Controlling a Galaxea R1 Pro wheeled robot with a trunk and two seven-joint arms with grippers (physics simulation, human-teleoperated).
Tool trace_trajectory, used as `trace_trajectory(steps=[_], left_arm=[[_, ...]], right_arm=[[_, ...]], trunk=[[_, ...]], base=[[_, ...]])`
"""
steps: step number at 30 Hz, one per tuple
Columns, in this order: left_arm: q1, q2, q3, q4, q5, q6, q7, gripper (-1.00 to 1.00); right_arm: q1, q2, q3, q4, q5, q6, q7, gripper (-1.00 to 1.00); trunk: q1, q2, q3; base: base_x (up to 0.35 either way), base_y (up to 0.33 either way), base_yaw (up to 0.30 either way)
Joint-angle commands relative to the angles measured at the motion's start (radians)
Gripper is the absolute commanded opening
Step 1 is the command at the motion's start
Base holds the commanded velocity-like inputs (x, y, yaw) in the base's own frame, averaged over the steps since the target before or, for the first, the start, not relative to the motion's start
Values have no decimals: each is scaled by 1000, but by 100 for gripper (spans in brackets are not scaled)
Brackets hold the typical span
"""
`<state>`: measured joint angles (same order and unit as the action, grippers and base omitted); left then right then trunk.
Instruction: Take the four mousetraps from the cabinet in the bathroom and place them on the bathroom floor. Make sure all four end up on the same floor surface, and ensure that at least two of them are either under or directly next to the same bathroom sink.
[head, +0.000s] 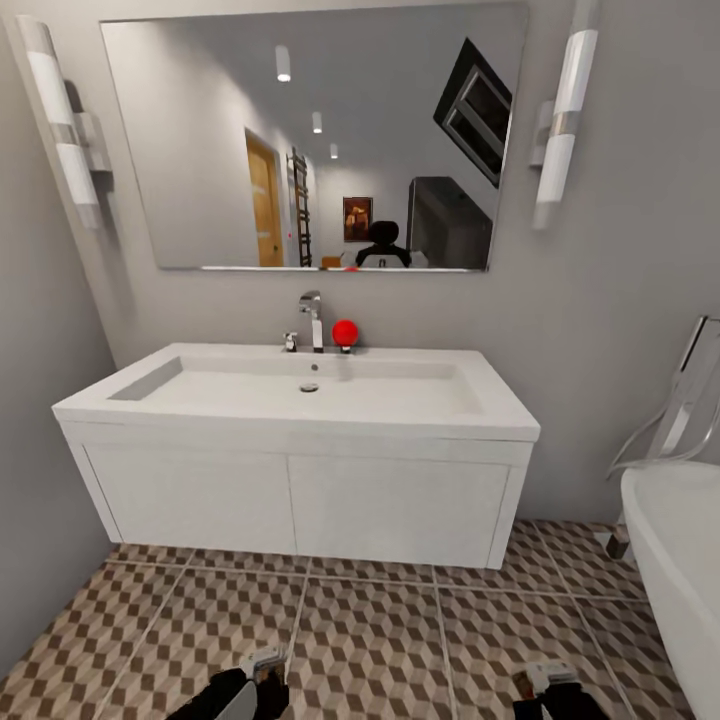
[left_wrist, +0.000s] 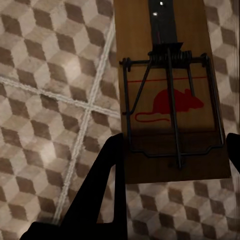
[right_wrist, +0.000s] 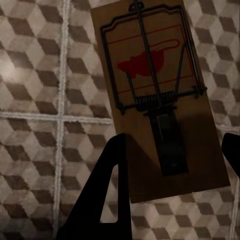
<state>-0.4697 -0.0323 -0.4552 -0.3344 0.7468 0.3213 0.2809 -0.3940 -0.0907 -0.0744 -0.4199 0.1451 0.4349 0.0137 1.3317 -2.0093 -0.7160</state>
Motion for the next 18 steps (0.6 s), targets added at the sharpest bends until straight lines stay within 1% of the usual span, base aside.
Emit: trace_trajectory(steps=[1,4,7,18], left_arm=[[0,0,-8,-18,8,15,19,-100],[0,0,-8,-59,6,43,48,-100],[0,1,-7,-75,4,49,54,-100],[0,1,-10,-90,2,53,59,-100]], right_arm=[[0,3,-5,-4,10,5,2,-100],[0,8,-5,-14,11,5,-3,-100],[0,9,-5,-17,11,7,-7,-100],[0,10,-5,-32,8,11,-3,-100]], trunk=[[4,-8,-4],[15,-29,-14],[27,-50,-23],[69,-127,-58]], base=[[0,0,0],[0,0,0],[0,0,0],[0,0,0]])
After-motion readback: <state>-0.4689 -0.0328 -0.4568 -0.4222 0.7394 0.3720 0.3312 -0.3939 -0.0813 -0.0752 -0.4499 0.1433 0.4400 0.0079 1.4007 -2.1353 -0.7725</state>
